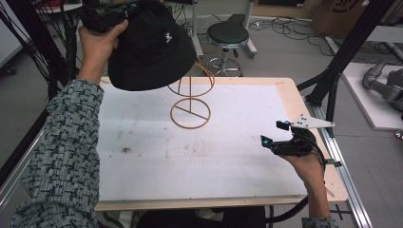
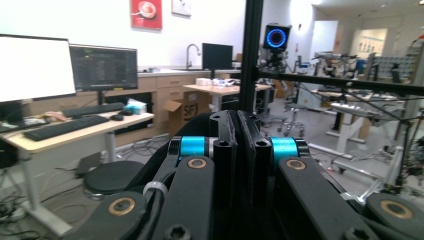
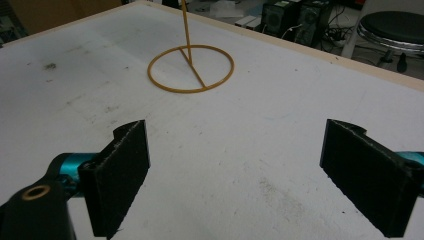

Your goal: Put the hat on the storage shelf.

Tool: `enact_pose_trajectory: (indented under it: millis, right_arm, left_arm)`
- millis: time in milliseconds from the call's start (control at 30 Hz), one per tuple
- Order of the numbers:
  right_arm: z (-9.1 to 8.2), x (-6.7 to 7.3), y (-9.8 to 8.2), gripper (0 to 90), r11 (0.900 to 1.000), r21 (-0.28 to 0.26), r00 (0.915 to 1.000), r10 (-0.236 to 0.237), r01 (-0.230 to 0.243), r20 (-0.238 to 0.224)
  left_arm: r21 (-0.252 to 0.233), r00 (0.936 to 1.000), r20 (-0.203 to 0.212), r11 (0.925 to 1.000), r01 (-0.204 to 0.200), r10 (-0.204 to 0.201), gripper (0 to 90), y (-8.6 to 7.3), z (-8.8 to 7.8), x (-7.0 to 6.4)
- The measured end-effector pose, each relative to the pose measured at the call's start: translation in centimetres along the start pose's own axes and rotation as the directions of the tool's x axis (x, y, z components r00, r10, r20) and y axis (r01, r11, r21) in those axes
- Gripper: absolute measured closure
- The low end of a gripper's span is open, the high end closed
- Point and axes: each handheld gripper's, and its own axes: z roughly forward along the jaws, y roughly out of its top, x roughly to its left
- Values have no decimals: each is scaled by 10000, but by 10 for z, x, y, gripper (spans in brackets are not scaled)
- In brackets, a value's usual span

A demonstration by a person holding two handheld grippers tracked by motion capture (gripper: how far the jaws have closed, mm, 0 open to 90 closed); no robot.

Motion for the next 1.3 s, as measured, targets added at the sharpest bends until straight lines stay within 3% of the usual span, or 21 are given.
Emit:
enact_pose_trajectory:
  millis: [500,700,1000,1300]
  right_arm:
    - [-1,1,1,123,10000,-22,10000,16,-16,-31]
    - [-2,-1,0,123,10000,-54,10000,-7,7,-10]
    - [-2,0,1,123,10000,-21,10000,34,-34,-24]
    - [0,0,0,123,10000,15,10000,57,-57,-58]
  left_arm:
    - [240,9958,837,9991,355,-374,851,-27,35,-17]
    - [541,9918,1263,9985,108,-176,851,-35,46,-25]
    - [857,9866,1593,9961,220,-355,851,-55,58,-32]
    - [1374,9826,1842,9905,-37,-219,851,-66,75,-42]
